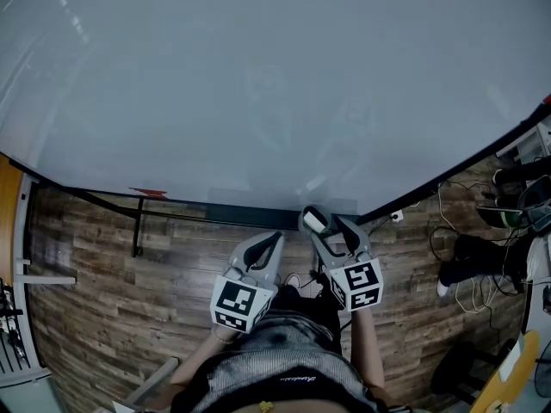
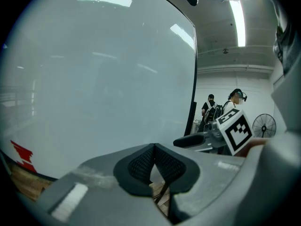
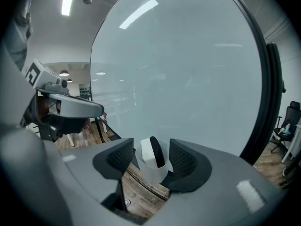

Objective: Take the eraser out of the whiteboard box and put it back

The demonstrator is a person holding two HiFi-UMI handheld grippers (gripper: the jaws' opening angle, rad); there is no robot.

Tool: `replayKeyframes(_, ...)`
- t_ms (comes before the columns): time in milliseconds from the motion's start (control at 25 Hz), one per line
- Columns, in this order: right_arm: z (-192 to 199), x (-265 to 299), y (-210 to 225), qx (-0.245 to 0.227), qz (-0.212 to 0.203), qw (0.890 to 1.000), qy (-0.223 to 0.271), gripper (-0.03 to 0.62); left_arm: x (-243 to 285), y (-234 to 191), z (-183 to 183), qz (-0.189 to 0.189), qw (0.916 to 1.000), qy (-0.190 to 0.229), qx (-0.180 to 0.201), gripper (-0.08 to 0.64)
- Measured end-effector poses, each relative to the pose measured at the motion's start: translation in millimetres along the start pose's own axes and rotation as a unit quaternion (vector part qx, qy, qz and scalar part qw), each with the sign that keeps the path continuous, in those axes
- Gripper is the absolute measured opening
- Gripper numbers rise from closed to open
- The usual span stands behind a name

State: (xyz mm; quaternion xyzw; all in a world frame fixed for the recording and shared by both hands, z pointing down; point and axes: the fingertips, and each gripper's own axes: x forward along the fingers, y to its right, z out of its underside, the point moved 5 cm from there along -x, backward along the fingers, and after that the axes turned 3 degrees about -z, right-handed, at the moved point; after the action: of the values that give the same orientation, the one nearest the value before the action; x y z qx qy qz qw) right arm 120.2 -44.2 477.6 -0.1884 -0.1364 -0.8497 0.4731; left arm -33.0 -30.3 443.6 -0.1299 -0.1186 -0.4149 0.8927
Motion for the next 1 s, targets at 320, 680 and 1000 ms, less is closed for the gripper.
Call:
replayKeyframes(320,0.2,-6.2,-14.5,-0.014,-0.019,1.0,-0.005,0.239,-2.4,5.1,3.6,0.003,1.0,-0.003,0.001,0.0)
replayKeyframes(680,-12.6,-8.4,-44.6,-0.033,-0.064,0.997,0.019,0.069,2.0,7.4,-0.2,0.002,0.9999,0.006,0.015,0.0)
replayKeyframes(1000,-50.6,-14.7,-59.9,-0.041,-0.076,0.992,0.088,0.003,4.5,4.8,-20.1,-0.012,0.9988,0.04,0.027,0.0)
